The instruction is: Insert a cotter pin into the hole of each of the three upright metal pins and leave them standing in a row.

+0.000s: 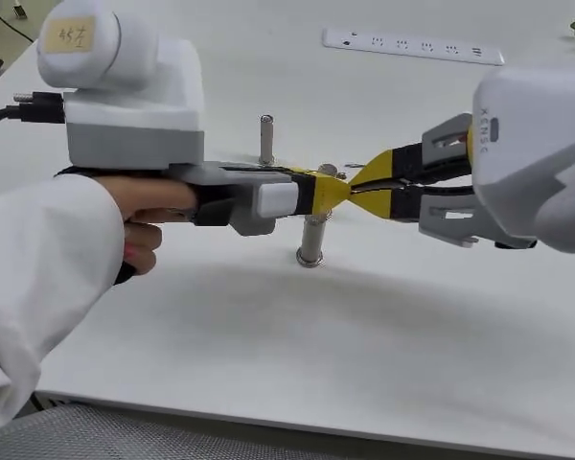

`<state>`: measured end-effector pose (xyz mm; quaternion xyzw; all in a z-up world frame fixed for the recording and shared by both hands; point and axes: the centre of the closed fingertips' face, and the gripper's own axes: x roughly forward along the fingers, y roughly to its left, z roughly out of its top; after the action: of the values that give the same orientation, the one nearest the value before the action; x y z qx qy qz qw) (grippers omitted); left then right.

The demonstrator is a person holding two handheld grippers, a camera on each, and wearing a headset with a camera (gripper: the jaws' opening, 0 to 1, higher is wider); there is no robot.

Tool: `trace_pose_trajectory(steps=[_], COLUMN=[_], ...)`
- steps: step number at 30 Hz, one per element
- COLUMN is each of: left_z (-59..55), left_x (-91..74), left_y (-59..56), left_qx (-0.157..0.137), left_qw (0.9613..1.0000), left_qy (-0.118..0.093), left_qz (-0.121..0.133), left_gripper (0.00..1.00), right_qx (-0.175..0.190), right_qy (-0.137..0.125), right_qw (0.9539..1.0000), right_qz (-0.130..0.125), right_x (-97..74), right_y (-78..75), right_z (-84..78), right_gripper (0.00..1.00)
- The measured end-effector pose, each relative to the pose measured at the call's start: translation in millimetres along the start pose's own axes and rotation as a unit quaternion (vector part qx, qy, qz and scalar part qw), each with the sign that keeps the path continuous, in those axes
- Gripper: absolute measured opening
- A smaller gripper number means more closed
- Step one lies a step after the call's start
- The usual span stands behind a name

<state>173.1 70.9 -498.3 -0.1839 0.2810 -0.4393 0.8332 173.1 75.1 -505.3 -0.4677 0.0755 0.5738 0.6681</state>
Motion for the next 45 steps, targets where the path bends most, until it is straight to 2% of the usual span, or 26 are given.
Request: trace_pose_trajectory(steps=[4,8,12,20,23,26,28,30,31,32,33,34,36,37,39,40,45], left_z=[0.3,-0.9,-1.2,-4.5,-7.3,-8.5,-9.2,-10.4,-10.7,-11.0,-11.5,-12.1,-16.5,-16.3,-17.0,-17.1,-18.1], left_x=[-1.4,-2.1,-1.9,-2.6,-4.0,-6.5,-8.4,-10.1,-11.0,-11.7,-12.5,-13.0,-14.9,-15.2,-15.4,-15.5,-18.3], left_y=[-0.8,-0.3,-1.7,-0.7,0.2,0.7,0.6,-0.9,-1.9,-2.9,-4.6,-5.0,-3.6,-5.3,-10.4,-10.8,-15.8], left_qx=[-0.002,-0.025,0.001,0.016,0.02,0.026,0.038,0.054,0.067,0.07,0.074,0.081,0.112,0.127,0.13,0.131,0.161], left_qw=[1.0,0.9997,1.0,0.9997,0.9994,0.9992,0.9988,0.9979,0.9971,0.9968,0.9965,0.9959,0.9922,0.9904,0.99,0.9899,0.9852], left_qy=[0.002,0.009,0.009,0.02,0.026,0.029,0.031,0.036,0.037,0.037,0.038,0.04,0.055,0.053,0.052,0.052,0.052], left_qz=[-0.004,-0.004,0.002,0.005,0.006,0.007,0.006,0.001,-0.002,-0.004,-0.008,-0.009,-0.006,-0.009,-0.018,-0.019,-0.029], left_gripper=[0.0,0.0,0.0,0.0,0.0,0.0,0.0,0.0,0.0,0.0,0.0,0.0,0.0,0.0,0.0,0.0,0.0], right_qx=[0.001,-0.002,0.005,0.017,0.042,0.072,0.109,0.138,0.168,0.18,0.198,0.206,0.217,0.24,0.258,0.259,0.288], right_qy=[-0.003,-0.003,-0.005,-0.007,-0.004,-0.01,-0.01,-0.021,-0.028,-0.034,-0.039,-0.037,-0.048,-0.053,-0.063,-0.064,-0.083], right_qw=[1.0,1.0,1.0,0.9998,0.999,0.9971,0.9931,0.9889,0.9833,0.9805,0.9758,0.9731,0.9694,0.9624,0.9557,0.9555,0.9436], right_qz=[0.001,0.002,0.005,0.012,0.013,0.022,0.042,0.051,0.065,0.07,0.084,0.097,0.105,0.115,0.127,0.126,0.141], right_x=[-0.4,-0.2,0.3,1.7,3.2,2.8,3.8,4.7,4.7,4.2,4.1,3.6,4.1,4.0,4.1,4.3,3.3], right_y=[0.4,1.5,1.6,3.8,1.8,4.0,10.0,11.6,14.4,15.3,18.6,22.6,23.6,27.1,30.2,30.1,35.7], right_z=[2.0,3.2,2.7,2.3,-3.2,-6.5,-11.8,-13.3,-13.6,-13.5,-13.9,-15.1,-14.3,-12.8,-9.9,-9.4,-0.5], right_gripper=[0.0,0.0,0.0,0.0,0.1,0.09,0.11,0.1,0.1,0.1,0.11,0.11,0.11,0.1,0.1,0.1,0.08])
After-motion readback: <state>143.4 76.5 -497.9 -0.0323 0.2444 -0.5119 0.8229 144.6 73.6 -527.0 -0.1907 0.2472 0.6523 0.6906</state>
